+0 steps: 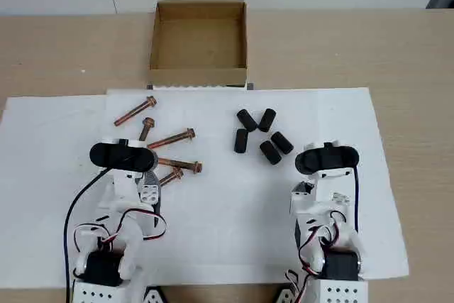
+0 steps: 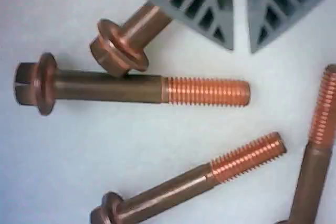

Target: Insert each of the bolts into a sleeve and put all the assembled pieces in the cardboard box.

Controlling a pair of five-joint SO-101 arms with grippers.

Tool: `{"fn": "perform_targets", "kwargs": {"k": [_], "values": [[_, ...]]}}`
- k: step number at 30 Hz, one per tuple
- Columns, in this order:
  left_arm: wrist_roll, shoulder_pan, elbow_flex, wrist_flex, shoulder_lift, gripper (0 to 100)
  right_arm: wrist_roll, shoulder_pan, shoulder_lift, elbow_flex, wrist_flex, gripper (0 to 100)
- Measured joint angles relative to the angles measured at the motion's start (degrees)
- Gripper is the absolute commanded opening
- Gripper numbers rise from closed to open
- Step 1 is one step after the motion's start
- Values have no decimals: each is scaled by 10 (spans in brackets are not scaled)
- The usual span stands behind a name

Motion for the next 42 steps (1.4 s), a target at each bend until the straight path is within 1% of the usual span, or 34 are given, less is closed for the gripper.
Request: {"fn": "perform_targets", "kwargs": {"k": [17, 22, 27, 33, 37, 42], "values": [[-1, 0, 0, 0, 0, 8, 0, 0, 0, 0, 0, 3], [-25, 0, -7, 1, 0, 8, 0, 0, 0, 0, 0, 3], [-26, 0, -81, 18, 0, 8, 0, 0, 0, 0, 0, 3], [-28, 0, -186, 107, 7, 7, 0, 0, 0, 0, 0, 3], [-48, 0, -263, 120, 72, 6, 0, 0, 0, 0, 0, 3], [-52, 0, -388, 142, 202, 6, 0, 0, 0, 0, 0, 3]]}}
